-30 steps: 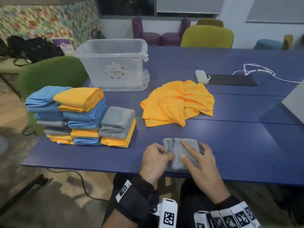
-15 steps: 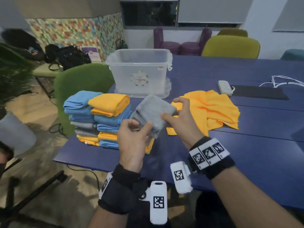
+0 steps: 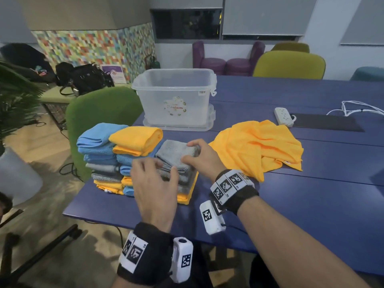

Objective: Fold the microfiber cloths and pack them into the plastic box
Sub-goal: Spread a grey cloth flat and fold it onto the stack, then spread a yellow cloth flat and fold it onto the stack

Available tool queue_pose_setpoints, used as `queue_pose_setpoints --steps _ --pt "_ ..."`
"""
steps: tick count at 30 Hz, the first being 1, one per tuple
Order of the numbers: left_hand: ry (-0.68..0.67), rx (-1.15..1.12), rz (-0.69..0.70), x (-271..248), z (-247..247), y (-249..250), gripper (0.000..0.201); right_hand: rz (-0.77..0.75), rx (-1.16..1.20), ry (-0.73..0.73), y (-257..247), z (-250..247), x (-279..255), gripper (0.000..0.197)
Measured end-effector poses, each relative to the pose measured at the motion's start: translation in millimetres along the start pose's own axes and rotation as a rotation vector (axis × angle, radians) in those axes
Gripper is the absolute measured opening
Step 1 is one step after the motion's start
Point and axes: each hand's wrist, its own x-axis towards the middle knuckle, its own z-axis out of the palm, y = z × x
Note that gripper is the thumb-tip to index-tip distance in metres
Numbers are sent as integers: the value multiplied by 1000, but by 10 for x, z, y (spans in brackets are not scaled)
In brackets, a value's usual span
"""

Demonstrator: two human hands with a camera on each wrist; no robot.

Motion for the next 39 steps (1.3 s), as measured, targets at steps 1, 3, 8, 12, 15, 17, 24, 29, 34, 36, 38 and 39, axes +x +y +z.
queue_pose_setpoints --steps 1,3,8,12,15,17,24,29,34,36,38,39 --pt "-3 27 163 7 12 10 21 -11 -8 11 -5 1 -5 46" --pt "-161 66 349 49 125 -61 27 -22 -39 7 -10 26 -13 45" --pt "-464 278 305 66 339 -255 55 -43 -140 -73 55 -6 -36 42" --pt "-494 338 291 108 331 -184 59 -28 -120 -95 148 -254 -20 39" --pt "-473 374 270 174 257 49 57 0 -208 -42 199 -605 26 40" --pt "-433 346 276 219 221 260 50 33 -296 18 229 -898 78 38" --pt "-588 166 273 397 605 1226 50 161 -635 237 354 -1753 304 35" --pt "-873 247 182 356 1405 1479 29 263 -899 230 641 -2031 399 25" --pt "-979 348 142 159 1878 1369 42 440 -1062 225 947 -2105 429 36" --pt "-981 390 155 129 1946 1347 40 488 -1052 245 1041 -2139 427 35" --pt "-969 406 153 129 1981 1363 33 526 -1057 256 1116 -2195 417 28" --pt "-957 406 156 140 1989 1375 27 542 -1043 256 1133 -2227 401 24"
